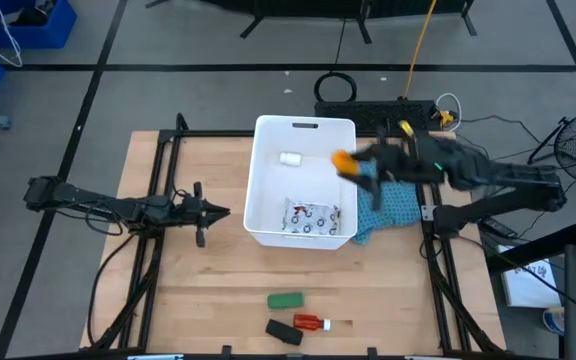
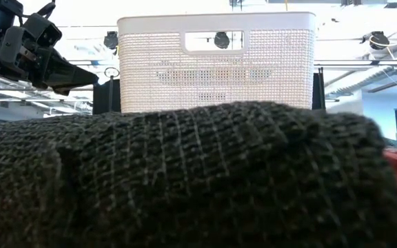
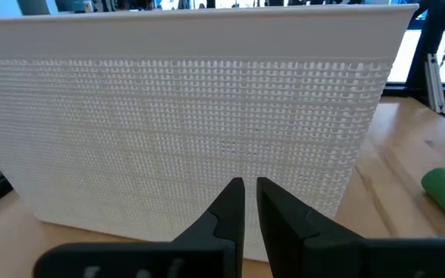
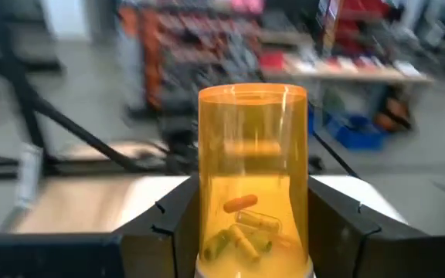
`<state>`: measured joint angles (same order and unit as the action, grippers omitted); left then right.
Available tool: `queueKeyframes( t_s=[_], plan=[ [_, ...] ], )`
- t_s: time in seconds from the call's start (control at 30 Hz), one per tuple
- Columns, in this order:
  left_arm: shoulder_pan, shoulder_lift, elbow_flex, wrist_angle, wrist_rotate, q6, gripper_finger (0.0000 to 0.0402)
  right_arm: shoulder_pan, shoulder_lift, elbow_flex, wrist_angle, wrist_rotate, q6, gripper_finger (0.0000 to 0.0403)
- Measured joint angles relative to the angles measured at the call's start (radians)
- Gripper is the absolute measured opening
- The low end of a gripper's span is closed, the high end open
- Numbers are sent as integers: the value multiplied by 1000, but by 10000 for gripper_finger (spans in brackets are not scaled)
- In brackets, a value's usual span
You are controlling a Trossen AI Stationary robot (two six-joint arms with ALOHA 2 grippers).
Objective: Pick & place medical supplies in basket/bin
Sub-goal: Put the orange pill bottle into the white bin
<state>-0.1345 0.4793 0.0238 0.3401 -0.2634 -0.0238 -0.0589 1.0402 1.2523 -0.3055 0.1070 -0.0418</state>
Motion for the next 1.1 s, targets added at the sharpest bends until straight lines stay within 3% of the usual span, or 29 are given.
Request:
queueKeyframes(
  t_s=[0.13, 0.3, 0.43, 0.8, 1.1],
  plan=[
    [0, 0, 0, 0, 0, 3, 42, -138, 216, 249, -243, -72, -36, 169],
    [0, 0, 0, -5, 0, 3, 42, -247, 434, 379, -360, -203, -148, 169],
    [0, 0, 0, -8, 0, 3, 42, -298, 565, 385, -356, -295, -235, 169],
    [0, 0, 0, -38, -1, 2, 42, -398, 854, 385, -394, -291, -279, 169],
    [0, 0, 0, -61, 0, -13, 42, -438, 969, 385, -485, -294, -294, 169]
  ],
)
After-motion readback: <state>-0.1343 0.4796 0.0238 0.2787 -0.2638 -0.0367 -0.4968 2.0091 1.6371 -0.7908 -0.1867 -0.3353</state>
